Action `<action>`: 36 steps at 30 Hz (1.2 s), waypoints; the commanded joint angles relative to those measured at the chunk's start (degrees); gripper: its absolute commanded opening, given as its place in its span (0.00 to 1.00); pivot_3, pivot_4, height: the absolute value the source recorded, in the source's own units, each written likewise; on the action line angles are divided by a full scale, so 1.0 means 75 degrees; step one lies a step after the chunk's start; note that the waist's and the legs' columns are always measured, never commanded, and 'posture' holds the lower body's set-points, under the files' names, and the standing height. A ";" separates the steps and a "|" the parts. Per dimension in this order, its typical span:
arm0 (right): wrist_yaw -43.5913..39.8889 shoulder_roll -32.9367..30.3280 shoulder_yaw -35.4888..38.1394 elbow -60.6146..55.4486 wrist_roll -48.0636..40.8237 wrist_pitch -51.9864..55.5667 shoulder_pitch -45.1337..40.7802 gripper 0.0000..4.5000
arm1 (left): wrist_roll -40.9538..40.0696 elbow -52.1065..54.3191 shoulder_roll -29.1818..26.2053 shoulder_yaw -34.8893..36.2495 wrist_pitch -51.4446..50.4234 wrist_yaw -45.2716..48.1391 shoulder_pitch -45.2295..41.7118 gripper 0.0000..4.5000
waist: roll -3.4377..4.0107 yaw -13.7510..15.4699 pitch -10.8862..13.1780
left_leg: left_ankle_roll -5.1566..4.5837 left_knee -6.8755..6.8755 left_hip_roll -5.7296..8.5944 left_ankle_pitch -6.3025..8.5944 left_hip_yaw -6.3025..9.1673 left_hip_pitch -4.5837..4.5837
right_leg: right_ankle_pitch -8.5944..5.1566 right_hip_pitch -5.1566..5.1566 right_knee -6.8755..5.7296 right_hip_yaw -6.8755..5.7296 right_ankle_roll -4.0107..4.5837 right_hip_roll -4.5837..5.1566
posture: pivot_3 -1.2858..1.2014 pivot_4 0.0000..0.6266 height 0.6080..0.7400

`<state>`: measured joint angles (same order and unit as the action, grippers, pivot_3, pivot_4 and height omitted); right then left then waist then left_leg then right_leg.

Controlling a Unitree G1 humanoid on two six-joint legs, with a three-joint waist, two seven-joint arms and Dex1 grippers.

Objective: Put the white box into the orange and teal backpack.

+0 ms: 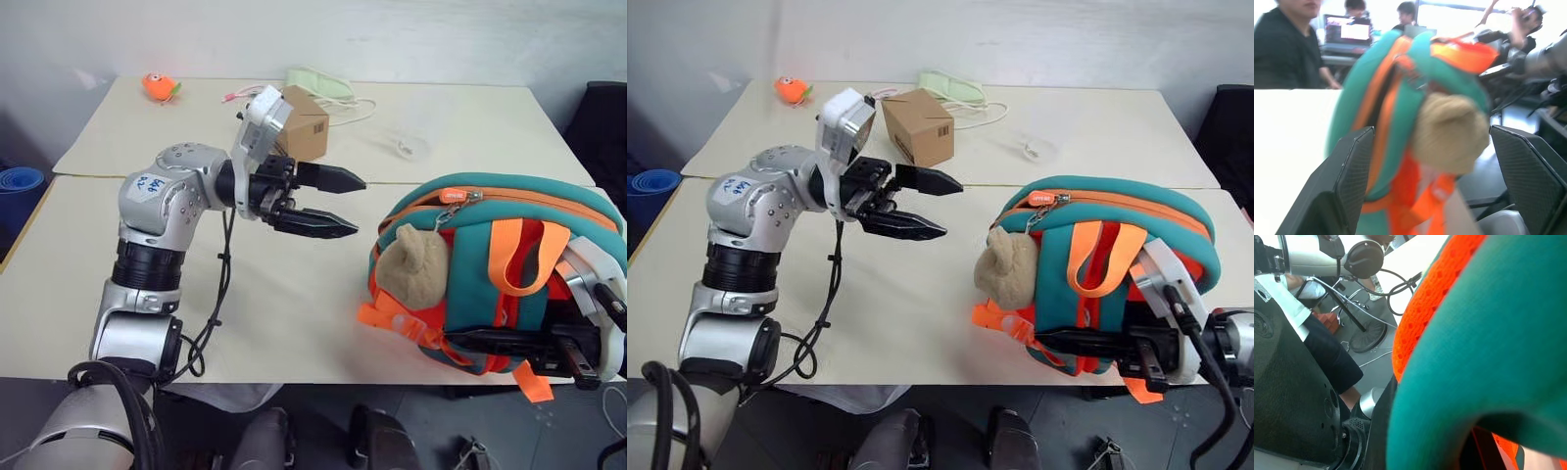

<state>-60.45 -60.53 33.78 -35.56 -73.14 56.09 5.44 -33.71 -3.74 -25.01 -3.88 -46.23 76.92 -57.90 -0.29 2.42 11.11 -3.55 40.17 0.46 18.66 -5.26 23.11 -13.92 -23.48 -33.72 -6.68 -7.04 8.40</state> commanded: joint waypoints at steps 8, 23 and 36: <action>0.0365 -0.0051 0.0063 -0.0049 -0.0566 -0.0082 -0.0267 0.00 | 0.0325 0.0768 0.1100 -0.1159 -0.0471 -0.1692 0.0165 0.88 | 0.0001 0.0021 -0.0001 | 0.0009 -0.0012 -0.0009 0.0000 -0.0014 -0.0006 | -0.0003 -0.0012 -0.0008 0.0026 0.0006 -0.0017 | 0.52 0.24 1.00; 0.0669 0.0111 -0.0141 -0.0056 -0.0435 -0.0231 -0.0290 0.00 | -0.0881 0.0717 0.0379 -0.0382 -0.1847 -0.1264 -0.0179 0.55 | 0.0002 0.0034 -0.0001 | 0.0010 -0.0011 -0.0012 -0.0001 -0.0011 -0.0005 | -0.0004 -0.0014 -0.0008 0.0021 0.0008 -0.0021 | 0.52 0.24 1.00; 0.0798 0.0092 -0.0271 -0.0079 -0.0567 -0.0361 -0.0372 0.00 | 0.0011 0.0883 0.1209 -0.1608 -0.1115 -0.2354 0.0243 0.55 | 0.0002 0.0073 -0.0001 | 0.0008 -0.0011 -0.0007 -0.0001 -0.0012 -0.0005 | -0.0004 -0.0012 -0.0008 0.0026 0.0008 -0.0019 | 0.52 0.24 1.00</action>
<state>-54.49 -60.06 31.49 -35.52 -75.97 53.91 2.99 -34.19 1.58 -16.34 -15.69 -56.19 59.92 -55.67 -0.28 2.96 11.10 -3.49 40.09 0.40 18.64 -5.35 23.08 -13.94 -23.57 -33.77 -6.48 -6.98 8.25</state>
